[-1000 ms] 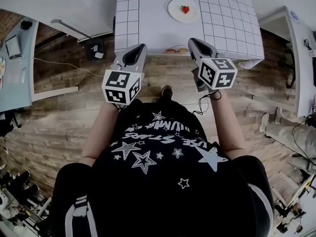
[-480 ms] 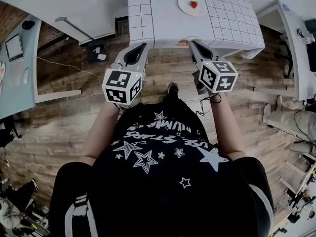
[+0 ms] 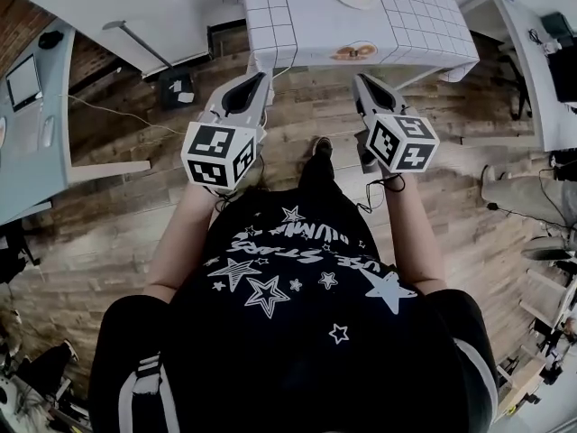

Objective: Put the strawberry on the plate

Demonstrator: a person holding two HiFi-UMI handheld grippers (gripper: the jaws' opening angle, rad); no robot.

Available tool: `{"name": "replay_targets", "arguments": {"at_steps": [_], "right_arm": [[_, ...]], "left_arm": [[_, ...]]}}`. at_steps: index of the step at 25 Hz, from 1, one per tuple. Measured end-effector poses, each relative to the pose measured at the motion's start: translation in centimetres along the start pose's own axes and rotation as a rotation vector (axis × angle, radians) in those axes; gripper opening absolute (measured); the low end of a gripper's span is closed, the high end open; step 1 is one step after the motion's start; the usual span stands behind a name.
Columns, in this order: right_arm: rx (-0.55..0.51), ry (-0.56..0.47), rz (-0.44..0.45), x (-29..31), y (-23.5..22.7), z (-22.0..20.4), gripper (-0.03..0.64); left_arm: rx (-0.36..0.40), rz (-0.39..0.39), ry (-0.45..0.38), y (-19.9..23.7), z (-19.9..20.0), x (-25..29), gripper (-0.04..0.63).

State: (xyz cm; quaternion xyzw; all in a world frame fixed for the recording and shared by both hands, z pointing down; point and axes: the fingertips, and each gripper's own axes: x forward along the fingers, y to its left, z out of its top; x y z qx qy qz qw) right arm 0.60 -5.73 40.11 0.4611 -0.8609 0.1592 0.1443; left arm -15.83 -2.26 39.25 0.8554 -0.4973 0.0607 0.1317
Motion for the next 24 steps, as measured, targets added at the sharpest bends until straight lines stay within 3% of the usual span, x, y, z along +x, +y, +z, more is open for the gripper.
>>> {"name": "replay_targets", "arguments": {"at_steps": [12, 24], "right_arm": [[0.022, 0.012, -0.085, -4.7, 5.1, -3.6, 0.014], [0.024, 0.002, -0.1, -7.1, 8.1, -4.5, 0.014]], "left_arm": [[0.02, -0.077, -0.014, -1.4, -1.1, -5.7, 0.009], [0.04, -0.145, -0.01, -3.1, -1.9, -8.4, 0.008]]}}
